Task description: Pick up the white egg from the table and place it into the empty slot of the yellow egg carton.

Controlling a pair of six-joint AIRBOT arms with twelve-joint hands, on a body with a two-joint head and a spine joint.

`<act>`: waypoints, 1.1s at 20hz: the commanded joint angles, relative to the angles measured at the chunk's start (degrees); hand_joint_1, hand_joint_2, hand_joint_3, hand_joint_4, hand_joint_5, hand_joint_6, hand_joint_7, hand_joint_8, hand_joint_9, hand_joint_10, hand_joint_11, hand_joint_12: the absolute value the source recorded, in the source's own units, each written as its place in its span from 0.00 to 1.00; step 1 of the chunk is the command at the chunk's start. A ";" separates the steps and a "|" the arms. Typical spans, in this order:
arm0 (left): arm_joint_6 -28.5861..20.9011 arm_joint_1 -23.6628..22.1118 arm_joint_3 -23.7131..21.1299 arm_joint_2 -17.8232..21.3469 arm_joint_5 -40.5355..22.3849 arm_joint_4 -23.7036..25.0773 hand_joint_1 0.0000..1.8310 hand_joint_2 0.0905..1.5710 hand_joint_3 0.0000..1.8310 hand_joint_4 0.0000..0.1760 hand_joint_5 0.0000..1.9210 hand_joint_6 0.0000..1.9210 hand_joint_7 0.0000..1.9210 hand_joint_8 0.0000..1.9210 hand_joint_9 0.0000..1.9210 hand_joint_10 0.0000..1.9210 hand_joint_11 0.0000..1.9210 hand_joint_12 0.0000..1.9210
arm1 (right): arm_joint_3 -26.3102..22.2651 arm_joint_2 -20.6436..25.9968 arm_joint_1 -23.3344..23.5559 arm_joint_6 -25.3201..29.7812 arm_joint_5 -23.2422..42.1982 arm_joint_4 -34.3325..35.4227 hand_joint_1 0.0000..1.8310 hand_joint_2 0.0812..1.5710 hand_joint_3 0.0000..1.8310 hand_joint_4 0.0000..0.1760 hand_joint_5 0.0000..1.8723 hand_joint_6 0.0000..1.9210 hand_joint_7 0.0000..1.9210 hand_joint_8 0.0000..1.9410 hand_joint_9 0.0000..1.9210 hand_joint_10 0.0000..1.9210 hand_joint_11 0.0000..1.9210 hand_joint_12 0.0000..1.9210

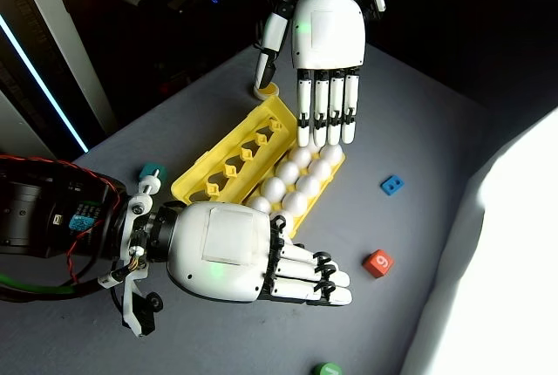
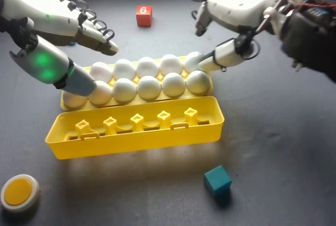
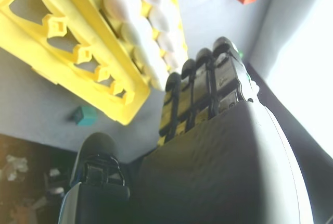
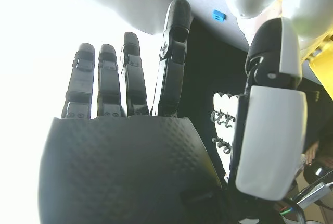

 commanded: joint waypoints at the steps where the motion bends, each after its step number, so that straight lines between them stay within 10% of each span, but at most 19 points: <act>1: 0.02 -0.72 0.20 -0.26 4.06 -0.53 0.00 0.81 0.00 0.00 0.07 0.01 0.07 0.01 0.04 0.01 0.01 0.01 | -0.59 1.76 1.03 0.74 5.87 -1.12 0.38 0.52 0.00 0.54 0.48 0.00 0.12 0.00 0.02 0.00 0.00 0.00; 13: -0.01 -1.86 1.59 -0.23 2.48 -0.38 0.00 0.82 0.00 0.00 0.06 0.00 0.06 0.00 0.04 0.00 0.00 0.00 | -27.43 28.41 1.35 2.51 3.36 -1.15 0.36 0.54 0.00 0.82 0.45 0.00 0.09 0.00 0.01 0.00 0.00 0.00; 22: 0.22 -5.51 3.99 -0.10 0.62 0.91 0.00 0.80 0.00 0.00 0.07 0.01 0.07 0.01 0.06 0.01 0.02 0.02 | -34.54 36.69 2.44 -1.63 3.62 2.05 0.41 0.53 0.00 0.46 0.49 0.01 0.18 0.01 0.06 0.01 0.00 0.00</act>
